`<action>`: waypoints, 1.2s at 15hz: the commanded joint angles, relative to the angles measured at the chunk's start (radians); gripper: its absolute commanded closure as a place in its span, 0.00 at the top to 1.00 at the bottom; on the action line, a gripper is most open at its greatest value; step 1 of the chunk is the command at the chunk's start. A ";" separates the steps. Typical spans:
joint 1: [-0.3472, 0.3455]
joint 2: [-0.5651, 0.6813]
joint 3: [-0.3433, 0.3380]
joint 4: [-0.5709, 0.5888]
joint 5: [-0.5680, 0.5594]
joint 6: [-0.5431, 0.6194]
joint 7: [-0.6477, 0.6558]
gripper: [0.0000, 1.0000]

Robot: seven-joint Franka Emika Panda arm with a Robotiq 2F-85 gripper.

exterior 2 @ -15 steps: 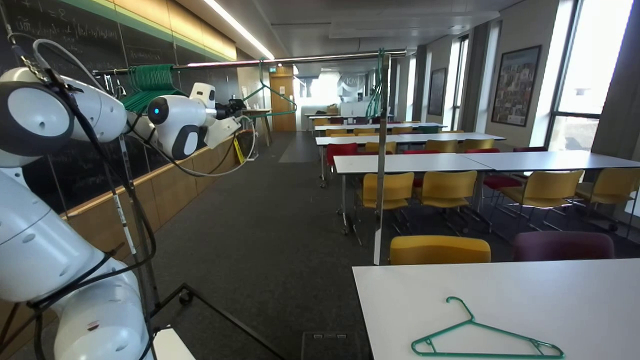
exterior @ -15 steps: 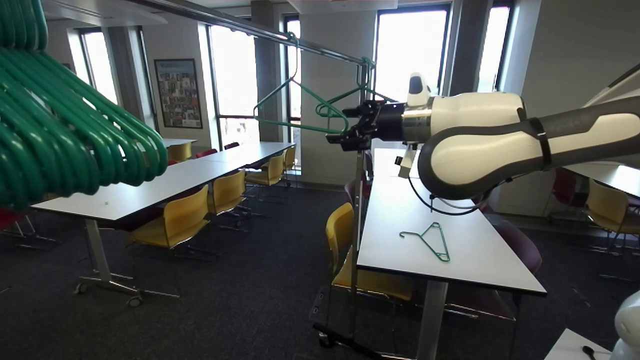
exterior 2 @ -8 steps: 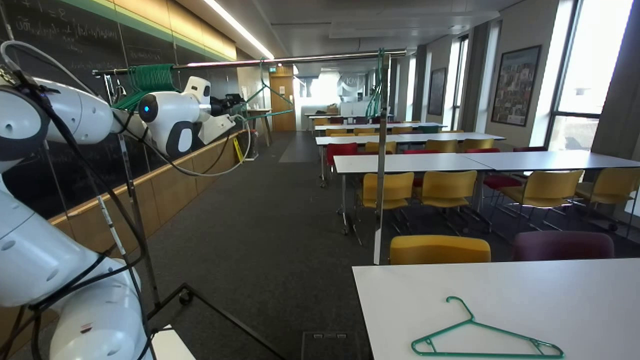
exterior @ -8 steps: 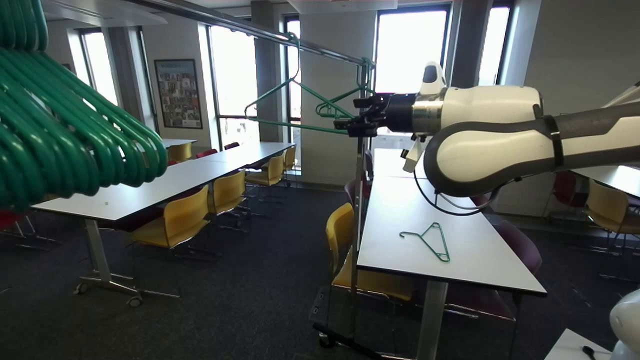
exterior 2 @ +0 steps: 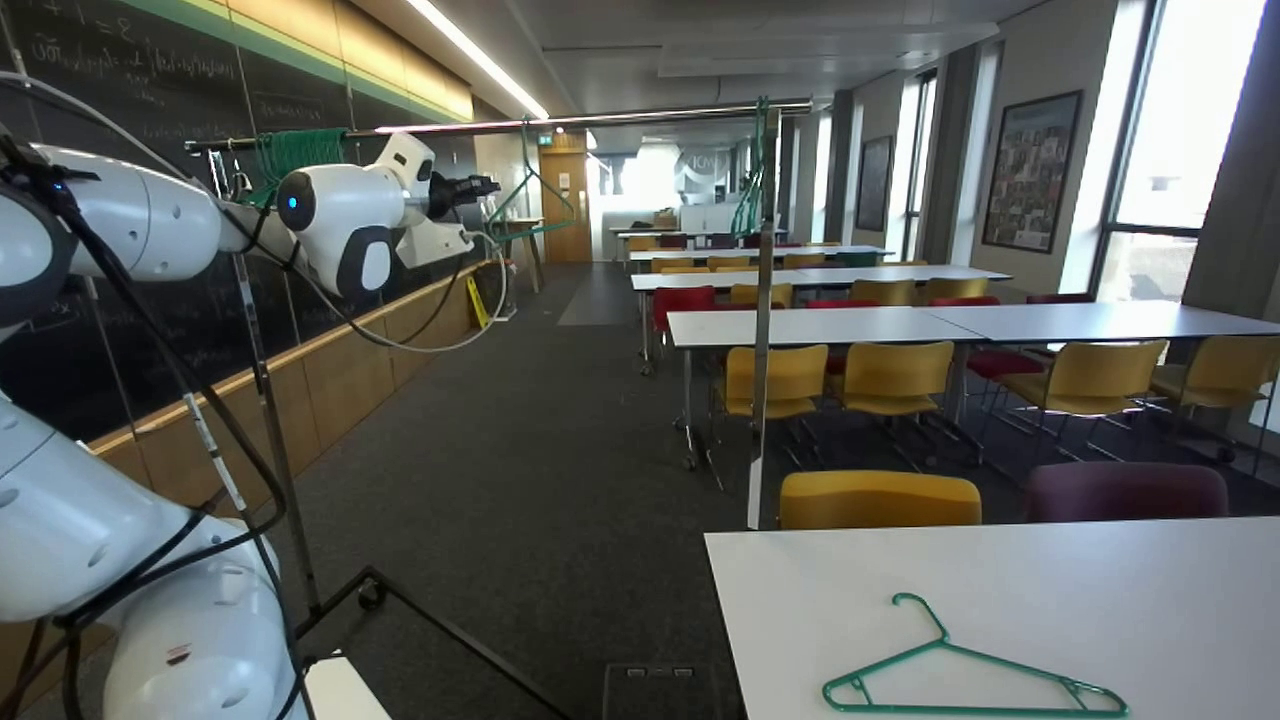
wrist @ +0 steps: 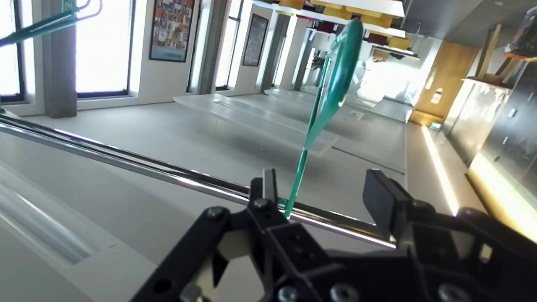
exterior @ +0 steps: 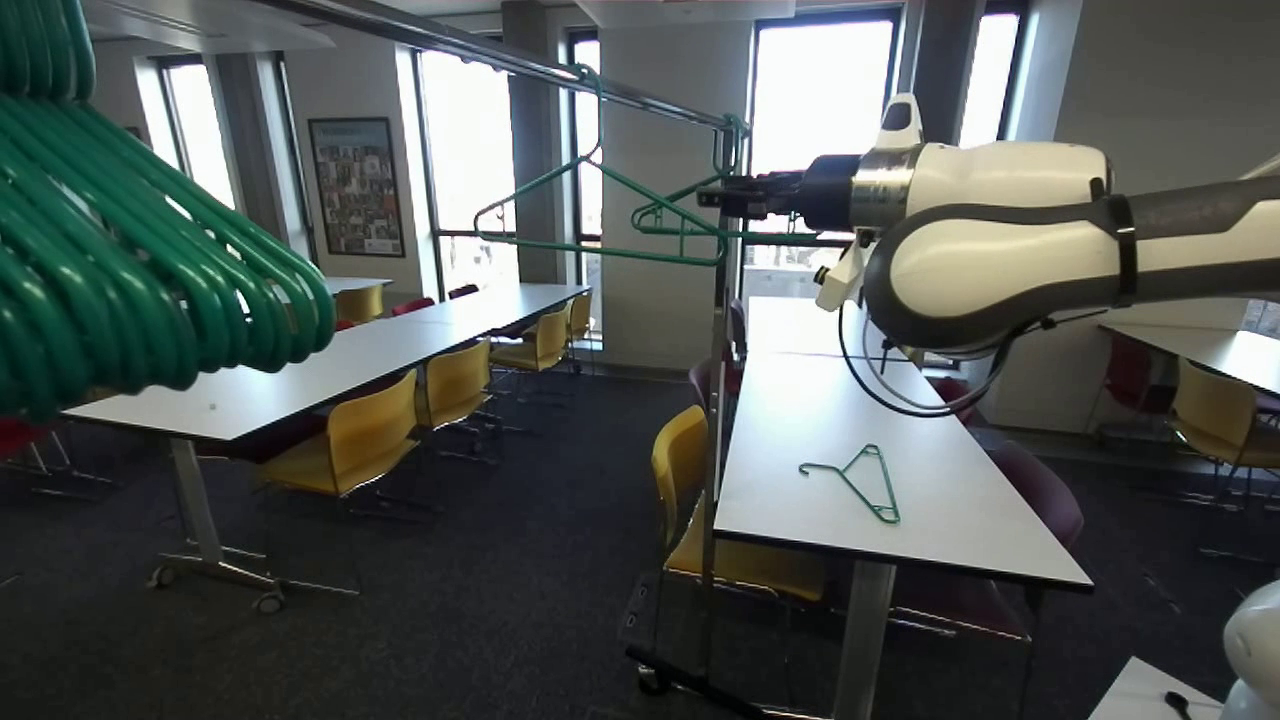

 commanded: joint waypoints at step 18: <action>0.533 0.111 -0.644 -0.189 -0.500 -0.002 0.170 1.00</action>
